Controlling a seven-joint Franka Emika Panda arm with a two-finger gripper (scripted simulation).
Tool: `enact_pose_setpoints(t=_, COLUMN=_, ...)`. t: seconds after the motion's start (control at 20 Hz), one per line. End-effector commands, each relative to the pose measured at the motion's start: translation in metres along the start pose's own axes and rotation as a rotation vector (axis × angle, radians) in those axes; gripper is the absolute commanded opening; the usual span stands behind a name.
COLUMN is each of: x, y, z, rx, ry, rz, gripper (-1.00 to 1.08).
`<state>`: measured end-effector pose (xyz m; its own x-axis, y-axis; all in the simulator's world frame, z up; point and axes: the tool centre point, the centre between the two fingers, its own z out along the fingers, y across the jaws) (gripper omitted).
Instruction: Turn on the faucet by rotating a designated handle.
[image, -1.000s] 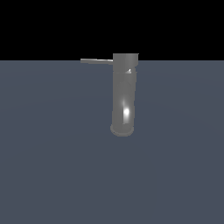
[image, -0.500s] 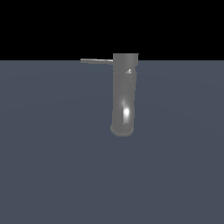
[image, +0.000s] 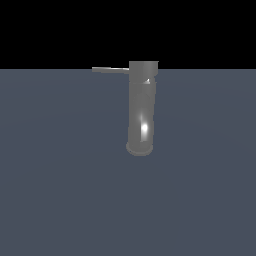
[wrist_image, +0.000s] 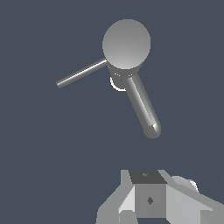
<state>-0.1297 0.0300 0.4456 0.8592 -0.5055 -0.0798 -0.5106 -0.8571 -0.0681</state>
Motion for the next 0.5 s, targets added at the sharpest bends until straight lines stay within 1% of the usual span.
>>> enact_pose_setpoints(t=0.0, x=0.010, y=-0.008, z=0.006, rx=0.004, ry=-0.003, rz=0.065, gripper=-1.00)
enact_pose_setpoints(t=0.45, x=0.044, y=-0.036, z=0.030, rx=0.006, ry=-0.007, rz=0.297, gripper=-1.00)
